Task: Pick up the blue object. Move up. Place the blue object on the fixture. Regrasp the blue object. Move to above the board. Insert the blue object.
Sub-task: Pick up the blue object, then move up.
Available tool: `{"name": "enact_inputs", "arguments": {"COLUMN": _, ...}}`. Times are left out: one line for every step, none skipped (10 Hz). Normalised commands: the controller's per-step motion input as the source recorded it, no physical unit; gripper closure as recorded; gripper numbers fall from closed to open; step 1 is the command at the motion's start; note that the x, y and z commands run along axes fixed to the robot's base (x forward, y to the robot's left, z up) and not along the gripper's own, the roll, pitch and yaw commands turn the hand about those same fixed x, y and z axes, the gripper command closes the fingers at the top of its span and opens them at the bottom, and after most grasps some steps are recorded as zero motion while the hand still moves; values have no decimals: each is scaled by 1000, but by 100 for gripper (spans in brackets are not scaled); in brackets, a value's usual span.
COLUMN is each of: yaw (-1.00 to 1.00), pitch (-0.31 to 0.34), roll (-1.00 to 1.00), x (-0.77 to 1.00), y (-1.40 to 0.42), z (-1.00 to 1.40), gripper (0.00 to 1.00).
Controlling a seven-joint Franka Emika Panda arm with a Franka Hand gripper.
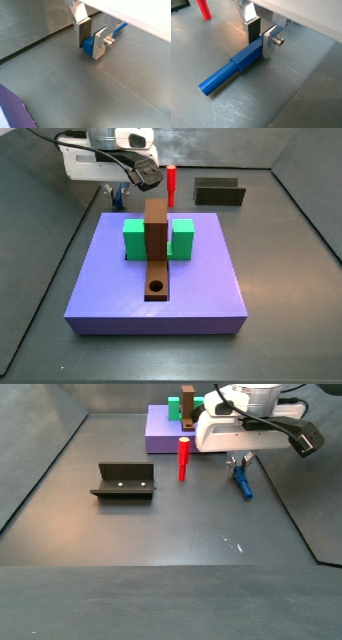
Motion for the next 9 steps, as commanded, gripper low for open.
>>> {"name": "enact_inputs", "arguments": {"yaw": 0, "pitch": 0, "roll": 0, "x": 0, "y": 0, "z": 0, "gripper": 100}}
{"name": "enact_inputs", "arguments": {"yaw": 0, "pitch": 0, "roll": 0, "x": 0, "y": 0, "z": 0, "gripper": 100}}
{"name": "enact_inputs", "arguments": {"yaw": 0, "pitch": 0, "roll": 0, "x": 0, "y": 0, "z": 0, "gripper": 100}}
{"name": "enact_inputs", "arguments": {"yaw": 0, "pitch": 0, "roll": 0, "x": 0, "y": 0, "z": 0, "gripper": 100}}
{"name": "enact_inputs", "arguments": {"yaw": 0, "pitch": 0, "roll": 0, "x": 0, "y": 0, "z": 0, "gripper": 100}}
{"name": "enact_inputs", "arguments": {"yaw": 0, "pitch": 0, "roll": 0, "x": 0, "y": 0, "z": 833, "gripper": 100}}
{"name": "enact_inputs", "arguments": {"yaw": 46, "pitch": 37, "roll": -3, "x": -80, "y": -66, "z": 792, "gripper": 100}}
{"name": "enact_inputs", "arguments": {"yaw": 49, "pitch": 65, "roll": 2, "x": -116, "y": -63, "z": 648, "gripper": 100}}
{"name": "enact_inputs", "arguments": {"yaw": 30, "pitch": 29, "roll": 20, "x": -48, "y": -35, "z": 290, "gripper": 100}}
